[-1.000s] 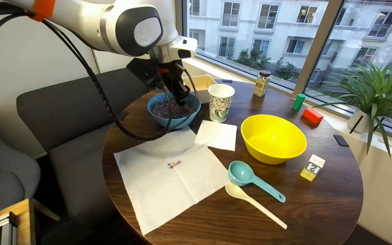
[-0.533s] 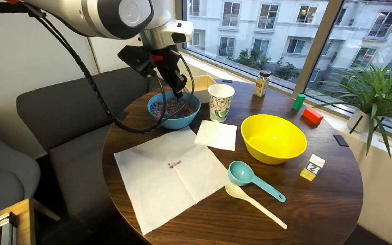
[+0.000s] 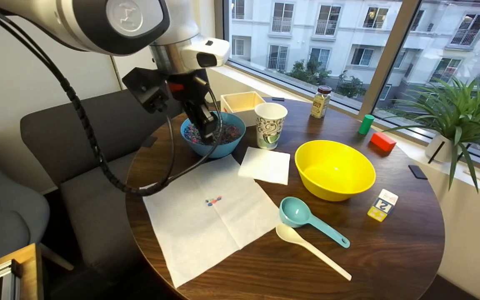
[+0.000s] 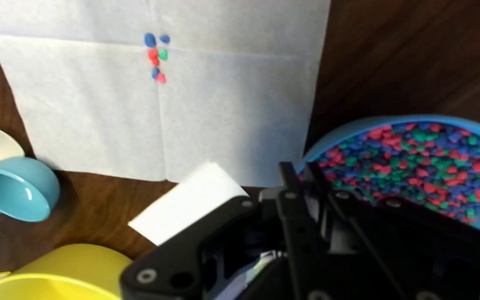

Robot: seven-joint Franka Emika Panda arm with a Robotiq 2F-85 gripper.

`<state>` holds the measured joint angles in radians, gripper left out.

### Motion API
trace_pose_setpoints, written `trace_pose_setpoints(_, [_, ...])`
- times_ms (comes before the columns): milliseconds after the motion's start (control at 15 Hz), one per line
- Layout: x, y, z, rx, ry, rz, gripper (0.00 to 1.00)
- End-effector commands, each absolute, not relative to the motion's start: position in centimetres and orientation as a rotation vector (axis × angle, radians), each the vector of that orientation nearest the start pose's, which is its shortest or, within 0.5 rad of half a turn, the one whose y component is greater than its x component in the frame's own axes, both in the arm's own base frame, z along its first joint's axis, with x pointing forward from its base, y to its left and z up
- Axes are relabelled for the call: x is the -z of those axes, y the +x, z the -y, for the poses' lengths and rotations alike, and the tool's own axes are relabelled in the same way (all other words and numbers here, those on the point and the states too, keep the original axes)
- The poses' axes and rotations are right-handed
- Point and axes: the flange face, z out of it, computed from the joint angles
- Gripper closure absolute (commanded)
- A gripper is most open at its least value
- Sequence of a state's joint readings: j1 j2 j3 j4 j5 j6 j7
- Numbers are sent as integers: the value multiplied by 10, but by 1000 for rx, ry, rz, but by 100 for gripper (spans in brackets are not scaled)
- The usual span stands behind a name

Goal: Put some of the contents of the blue bowl onto the napkin on the right and then fold the napkin

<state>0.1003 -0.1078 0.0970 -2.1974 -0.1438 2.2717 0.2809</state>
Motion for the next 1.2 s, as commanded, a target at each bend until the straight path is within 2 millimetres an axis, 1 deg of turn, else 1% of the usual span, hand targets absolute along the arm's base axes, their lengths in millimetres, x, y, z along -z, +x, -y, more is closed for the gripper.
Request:
trace_pose_setpoints(0, [-440, 491, -75, 328, -3225, -17, 98])
trace_pose_setpoints(200, [-432, 482, -60, 307, -3248, -22, 98])
trace_pose_setpoints(667, [-412, 471, -42, 323, -3279, 5, 98])
trace_pose_setpoints(933, [-401, 468, -36, 354, -3277, -7, 98])
trace_pose_setpoints(1133, [-394, 463, -31, 344, -3277, -20, 98])
